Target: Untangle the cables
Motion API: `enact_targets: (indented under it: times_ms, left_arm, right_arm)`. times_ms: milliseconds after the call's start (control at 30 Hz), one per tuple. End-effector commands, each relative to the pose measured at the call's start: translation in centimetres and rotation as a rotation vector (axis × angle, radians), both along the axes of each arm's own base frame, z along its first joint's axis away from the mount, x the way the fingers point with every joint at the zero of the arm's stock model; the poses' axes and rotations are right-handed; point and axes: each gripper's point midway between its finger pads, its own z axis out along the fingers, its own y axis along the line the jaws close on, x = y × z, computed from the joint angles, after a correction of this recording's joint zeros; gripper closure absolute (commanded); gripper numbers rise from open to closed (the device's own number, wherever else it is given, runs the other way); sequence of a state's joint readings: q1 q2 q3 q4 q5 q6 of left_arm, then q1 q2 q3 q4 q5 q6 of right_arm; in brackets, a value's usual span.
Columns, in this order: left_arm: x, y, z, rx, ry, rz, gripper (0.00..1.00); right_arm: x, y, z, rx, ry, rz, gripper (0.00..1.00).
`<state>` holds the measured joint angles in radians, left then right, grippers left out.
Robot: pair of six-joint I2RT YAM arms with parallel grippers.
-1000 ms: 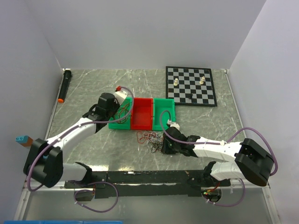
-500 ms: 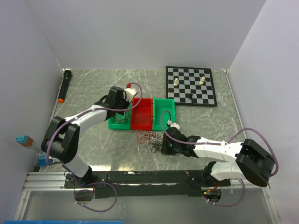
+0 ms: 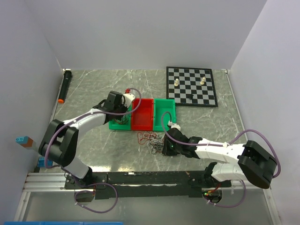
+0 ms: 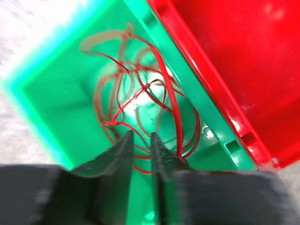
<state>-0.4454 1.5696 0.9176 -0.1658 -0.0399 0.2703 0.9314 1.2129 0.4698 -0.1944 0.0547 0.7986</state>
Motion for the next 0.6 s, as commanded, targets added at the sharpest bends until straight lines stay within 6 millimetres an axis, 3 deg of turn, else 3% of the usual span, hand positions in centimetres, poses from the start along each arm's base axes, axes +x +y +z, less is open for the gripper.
enact_targets:
  times_ms: [0, 167, 333, 433, 567]
  left_arm:
    - [1.6, -0.2, 7.8, -0.073, -0.154, 0.005, 0.65]
    - [-1.2, -0.1, 10.7, -0.104, -0.168, -0.082, 0.3]
    - [-2.9, 1.5, 14.1, -0.106, -0.256, -0.077, 0.24]
    - [-5.5, -0.6, 16.2, -0.206, -0.27, -0.229, 0.22]
    - [-11.7, -6.0, 15.6, -0.329, -0.179, -0.564, 0.17]
  right_arm:
    - [-0.1, 0.1, 0.5, 0.036, -0.015, 0.013, 0.75]
    - [-0.2, 0.0, 0.5, 0.033, -0.011, 0.016, 0.75]
    - [-0.6, 0.0, 0.9, 0.04, -0.023, 0.047, 0.75]
    - [-1.5, 0.7, 1.3, 0.084, -0.02, 0.103, 0.74]
    - [-3.9, 2.0, 1.6, 0.148, -0.003, 0.217, 0.73]
